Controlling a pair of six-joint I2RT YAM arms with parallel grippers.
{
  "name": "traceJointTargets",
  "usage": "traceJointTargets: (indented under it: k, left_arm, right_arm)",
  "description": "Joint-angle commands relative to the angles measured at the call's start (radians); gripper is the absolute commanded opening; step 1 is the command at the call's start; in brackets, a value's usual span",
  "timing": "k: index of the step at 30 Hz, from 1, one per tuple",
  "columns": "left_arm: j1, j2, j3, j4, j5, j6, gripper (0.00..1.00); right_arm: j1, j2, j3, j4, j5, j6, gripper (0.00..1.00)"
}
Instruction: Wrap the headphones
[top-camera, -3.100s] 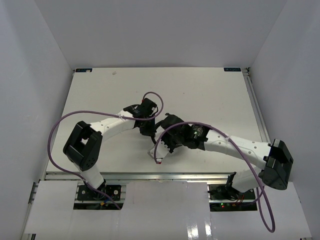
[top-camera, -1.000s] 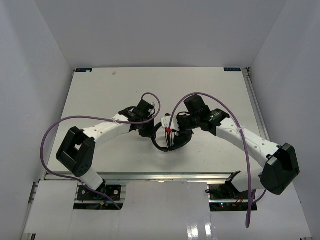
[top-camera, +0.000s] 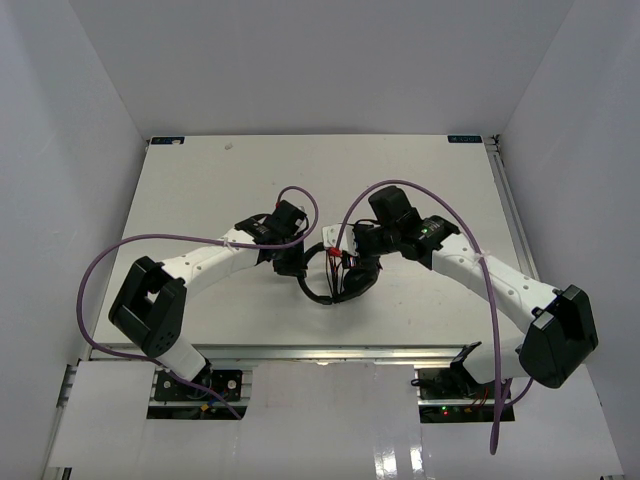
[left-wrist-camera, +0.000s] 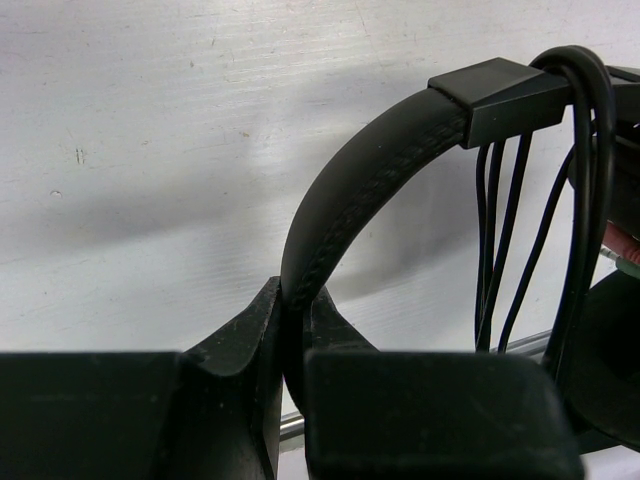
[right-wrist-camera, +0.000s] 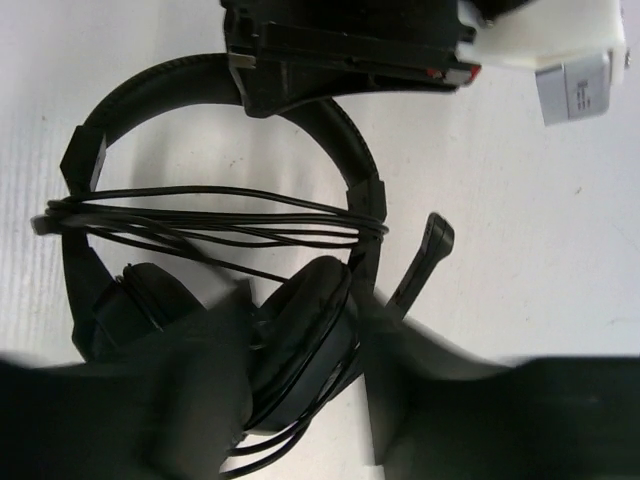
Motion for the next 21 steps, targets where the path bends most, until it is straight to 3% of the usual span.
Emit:
traceJointTargets:
  k: [1, 7, 15, 16, 19, 21]
  left_arm:
    - [-0.003, -0.023, 0.028, 0.023, 0.041, -0.004, 0.0]
    - [-0.001, -0.027, 0.034, 0.023, 0.053, 0.0, 0.0]
    - [-0.003, -0.063, 0.032, 0.017, 0.035, -0.003, 0.0]
    - [-0.003, -0.067, 0.033, 0.013, 0.034, -0.003, 0.0]
    - [-0.001, -0.068, 0.037, 0.001, 0.025, 0.002, 0.0]
    - [-0.003, -0.063, 0.037, 0.0, 0.019, 0.002, 0.0]
  right_arm:
    - [-0.004, 0.005, 0.036, -0.052, -0.097, -0.033, 0.28]
    - [-0.003, 0.012, 0.025, -0.037, -0.078, -0.033, 0.11]
    - [-0.004, 0.024, -0.032, 0.063, 0.044, 0.016, 0.08]
    - [-0.004, 0.024, -0.042, 0.062, 0.055, 0.01, 0.1]
    - [-0.003, 0.016, -0.067, 0.063, 0.081, -0.004, 0.34]
    - [-0.003, 0.01, -0.07, 0.061, 0.081, -0.009, 0.43]
